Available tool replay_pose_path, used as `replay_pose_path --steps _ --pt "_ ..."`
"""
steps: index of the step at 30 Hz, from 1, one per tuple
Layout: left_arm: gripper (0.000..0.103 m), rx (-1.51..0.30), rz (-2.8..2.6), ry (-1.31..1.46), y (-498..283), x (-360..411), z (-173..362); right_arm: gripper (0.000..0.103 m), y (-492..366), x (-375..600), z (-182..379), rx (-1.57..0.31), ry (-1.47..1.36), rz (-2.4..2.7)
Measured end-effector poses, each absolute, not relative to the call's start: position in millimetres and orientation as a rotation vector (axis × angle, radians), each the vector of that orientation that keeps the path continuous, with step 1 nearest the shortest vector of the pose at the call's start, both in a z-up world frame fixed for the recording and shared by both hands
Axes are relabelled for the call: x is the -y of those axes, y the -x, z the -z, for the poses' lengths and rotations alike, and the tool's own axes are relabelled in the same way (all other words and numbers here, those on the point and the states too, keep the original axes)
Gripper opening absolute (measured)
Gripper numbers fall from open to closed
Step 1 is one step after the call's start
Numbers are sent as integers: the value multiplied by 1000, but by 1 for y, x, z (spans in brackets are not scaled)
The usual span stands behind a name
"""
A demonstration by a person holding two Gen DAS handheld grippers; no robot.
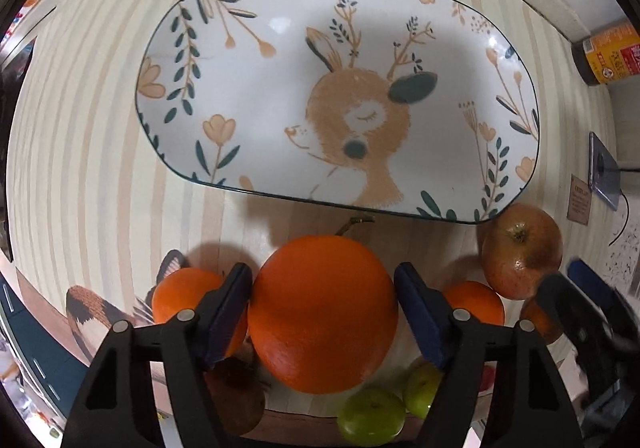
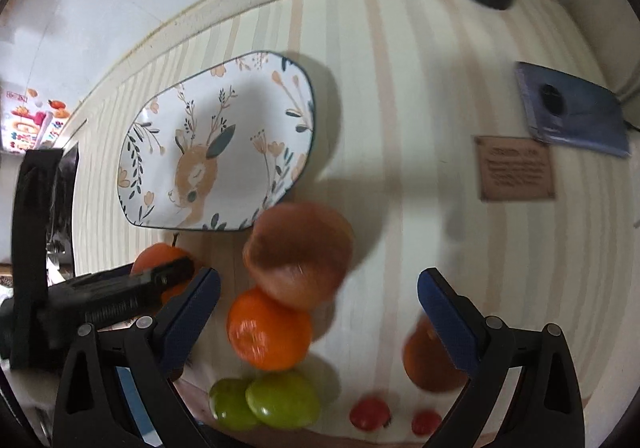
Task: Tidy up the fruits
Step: 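Close the left tool on the large orange while the right tool grasps the red apple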
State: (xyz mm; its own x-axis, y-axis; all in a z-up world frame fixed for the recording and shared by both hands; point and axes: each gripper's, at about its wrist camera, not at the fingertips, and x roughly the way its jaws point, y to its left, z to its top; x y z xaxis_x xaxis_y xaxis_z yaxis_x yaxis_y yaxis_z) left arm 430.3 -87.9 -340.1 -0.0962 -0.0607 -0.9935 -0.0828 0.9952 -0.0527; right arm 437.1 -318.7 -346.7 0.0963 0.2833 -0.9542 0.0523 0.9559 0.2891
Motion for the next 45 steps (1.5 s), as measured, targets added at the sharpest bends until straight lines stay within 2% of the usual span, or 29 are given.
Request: replay_pose_path --steps 7,13,24,30,36,41,45 --pt "73 -1676 6 13 -439 94 344 93 -454 307 375 -1552 -336 -162" --pt "72 -1677 28 -4 -439 95 344 75 -456 301 379 -1564 -336 -157" --pt "68 -1630 105 -25 -425 131 340 74 -450 303 373 -1542 -359 -123" --pt "65 -1604 185 -32 -427 128 316 74 -441 309 354 -1507 -358 -118" --pt "68 -1584 231 -78 -442 138 320 74 -441 314 353 -1504 -397 -89" --pt "76 -1661 273 -4 -460 135 337 74 -437 316 354 -1508 -446 -75" --pt "76 -1669 291 -32 -460 140 346 74 -436 315 354 -1508 -449 -64"
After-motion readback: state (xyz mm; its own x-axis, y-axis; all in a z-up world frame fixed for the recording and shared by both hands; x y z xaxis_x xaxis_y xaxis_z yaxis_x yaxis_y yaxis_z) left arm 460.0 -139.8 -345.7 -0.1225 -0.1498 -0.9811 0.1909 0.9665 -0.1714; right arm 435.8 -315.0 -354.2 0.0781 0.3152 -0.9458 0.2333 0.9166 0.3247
